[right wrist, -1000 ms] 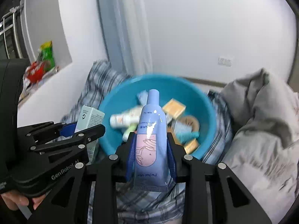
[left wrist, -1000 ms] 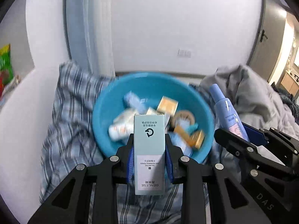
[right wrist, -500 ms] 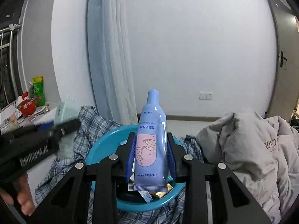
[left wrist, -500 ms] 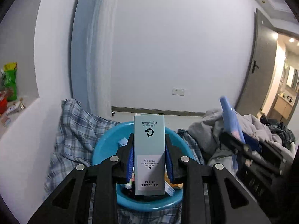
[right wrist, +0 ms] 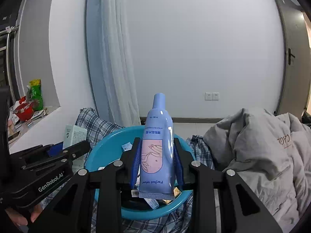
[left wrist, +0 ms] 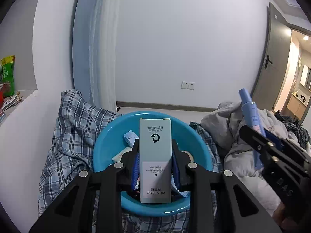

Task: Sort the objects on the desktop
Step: 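Carry the teal box and blue tube up over the basin, then lower both held items down into the blue basin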

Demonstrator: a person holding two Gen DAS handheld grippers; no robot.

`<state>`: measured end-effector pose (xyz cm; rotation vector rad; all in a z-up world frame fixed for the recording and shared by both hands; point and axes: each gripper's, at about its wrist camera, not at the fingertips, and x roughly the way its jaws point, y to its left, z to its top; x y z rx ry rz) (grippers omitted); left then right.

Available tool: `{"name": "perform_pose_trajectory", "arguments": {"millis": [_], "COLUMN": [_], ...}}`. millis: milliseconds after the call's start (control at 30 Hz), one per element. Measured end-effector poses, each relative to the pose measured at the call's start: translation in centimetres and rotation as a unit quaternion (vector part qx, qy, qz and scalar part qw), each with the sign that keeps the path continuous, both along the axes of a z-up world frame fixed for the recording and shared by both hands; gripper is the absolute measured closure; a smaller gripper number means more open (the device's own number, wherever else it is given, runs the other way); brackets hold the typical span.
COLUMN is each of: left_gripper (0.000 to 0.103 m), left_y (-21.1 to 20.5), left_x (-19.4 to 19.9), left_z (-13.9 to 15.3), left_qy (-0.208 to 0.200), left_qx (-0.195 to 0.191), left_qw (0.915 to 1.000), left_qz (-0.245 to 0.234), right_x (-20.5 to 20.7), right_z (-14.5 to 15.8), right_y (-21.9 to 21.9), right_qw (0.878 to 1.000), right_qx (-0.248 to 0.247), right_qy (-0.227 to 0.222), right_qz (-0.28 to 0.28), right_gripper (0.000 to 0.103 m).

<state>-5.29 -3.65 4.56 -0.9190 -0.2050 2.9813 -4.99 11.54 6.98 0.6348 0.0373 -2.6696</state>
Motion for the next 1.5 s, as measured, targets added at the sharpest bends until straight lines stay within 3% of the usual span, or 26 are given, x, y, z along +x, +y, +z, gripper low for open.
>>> {"name": "perform_pose_trajectory", "arguments": {"millis": [267,500,600,733,900,1233,1400,1500], "left_gripper": [0.073,0.073,0.073,0.073,0.073,0.073,0.073,0.073], "left_y": [-0.7,-1.1,-1.0,-1.6,-1.2,-0.6,-1.4,-1.7], "left_x": [-2.8,-4.6,-4.9,-5.2,-5.4,-5.8,-6.2,-6.4], "left_z": [-5.1,-9.7,-10.8,-11.6,-12.0,-13.5,-14.4,-14.5], "left_qy": [-0.053,-0.054,-0.046,-0.053,-0.058,-0.081,-0.093,-0.095], "left_qx": [0.008,0.01,0.004,0.054,0.017,0.035,0.087,0.083], "left_qw": [0.9986,0.9984,0.9989,0.9971,0.9982,0.9958,0.9917,0.9919], "left_qz": [0.002,-0.007,0.001,-0.005,-0.002,-0.023,-0.023,-0.013], "right_x": [-1.4,-4.8,-5.2,-5.4,-5.6,-6.3,-6.4,-6.4], "right_z": [-2.5,-7.7,-8.9,-9.9,-10.5,-10.6,-10.7,-10.7], "right_y": [-0.8,-1.2,-1.6,-1.8,-1.8,-0.8,-0.6,-0.6], "right_qw": [1.0,0.996,0.996,0.995,0.994,0.992,0.991,0.991], "right_qx": [0.004,0.011,0.029,0.037,0.035,0.022,0.026,0.024], "right_qy": [-0.014,-0.083,-0.087,-0.094,-0.104,-0.123,-0.126,-0.129], "right_qz": [0.001,0.001,-0.004,-0.006,-0.003,-0.016,-0.024,-0.022], "right_gripper": [0.073,0.073,0.073,0.073,0.073,0.073,0.073,0.073]}}
